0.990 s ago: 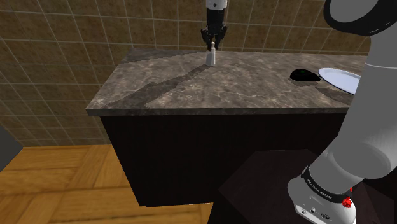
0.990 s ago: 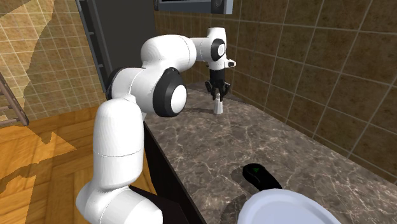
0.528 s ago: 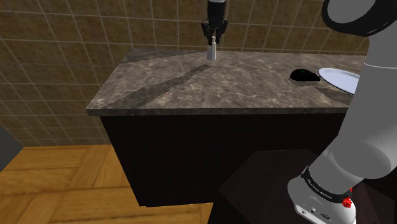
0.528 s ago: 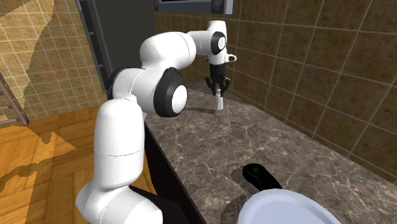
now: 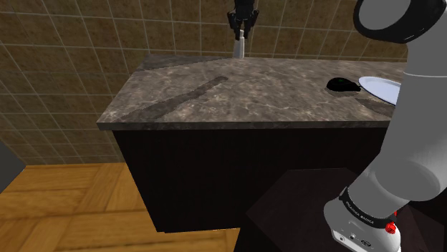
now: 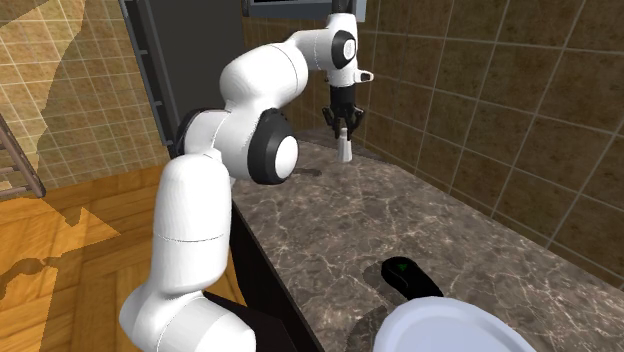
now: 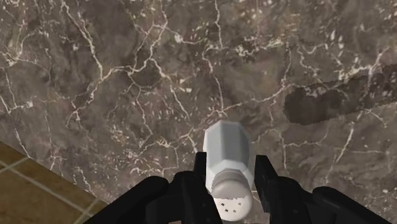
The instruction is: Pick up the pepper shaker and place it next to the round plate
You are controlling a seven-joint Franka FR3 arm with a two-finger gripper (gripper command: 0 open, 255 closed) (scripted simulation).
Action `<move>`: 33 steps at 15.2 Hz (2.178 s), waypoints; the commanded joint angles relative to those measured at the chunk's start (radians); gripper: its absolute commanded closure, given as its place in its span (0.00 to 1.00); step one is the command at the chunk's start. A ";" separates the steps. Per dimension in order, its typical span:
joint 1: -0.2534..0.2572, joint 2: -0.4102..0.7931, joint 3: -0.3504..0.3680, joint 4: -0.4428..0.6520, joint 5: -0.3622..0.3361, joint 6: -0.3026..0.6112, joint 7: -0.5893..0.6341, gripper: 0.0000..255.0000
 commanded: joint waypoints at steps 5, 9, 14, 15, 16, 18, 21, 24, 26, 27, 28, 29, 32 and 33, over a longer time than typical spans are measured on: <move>0.000 0.057 -0.001 0.170 0.000 -0.113 -0.008 1.00; -0.028 -0.007 -0.010 0.087 0.004 -0.092 -0.043 1.00; -0.091 -0.152 -0.043 -0.124 0.010 -0.019 -0.134 1.00; -0.103 -0.174 -0.050 -0.156 0.011 -0.009 -0.153 1.00; -0.116 -0.196 -0.058 -0.185 0.011 0.001 -0.173 1.00; -0.139 -0.235 -0.076 -0.237 0.012 0.017 -0.213 1.00; -0.174 -0.283 -0.104 -0.301 0.012 0.037 -0.276 1.00; -0.208 -0.321 -0.134 -0.350 0.011 0.052 -0.340 1.00; -0.232 -0.341 -0.155 -0.376 0.011 0.060 -0.384 1.00; -0.243 -0.350 -0.166 -0.386 0.011 0.063 -0.406 1.00; -0.254 -0.357 -0.178 -0.395 0.010 0.067 -0.429 1.00; -0.265 -0.363 -0.189 -0.403 0.010 0.070 -0.452 1.00; -0.300 -0.376 -0.225 -0.418 0.011 0.077 -0.521 1.00; -0.311 -0.378 -0.237 -0.421 0.011 0.079 -0.545 1.00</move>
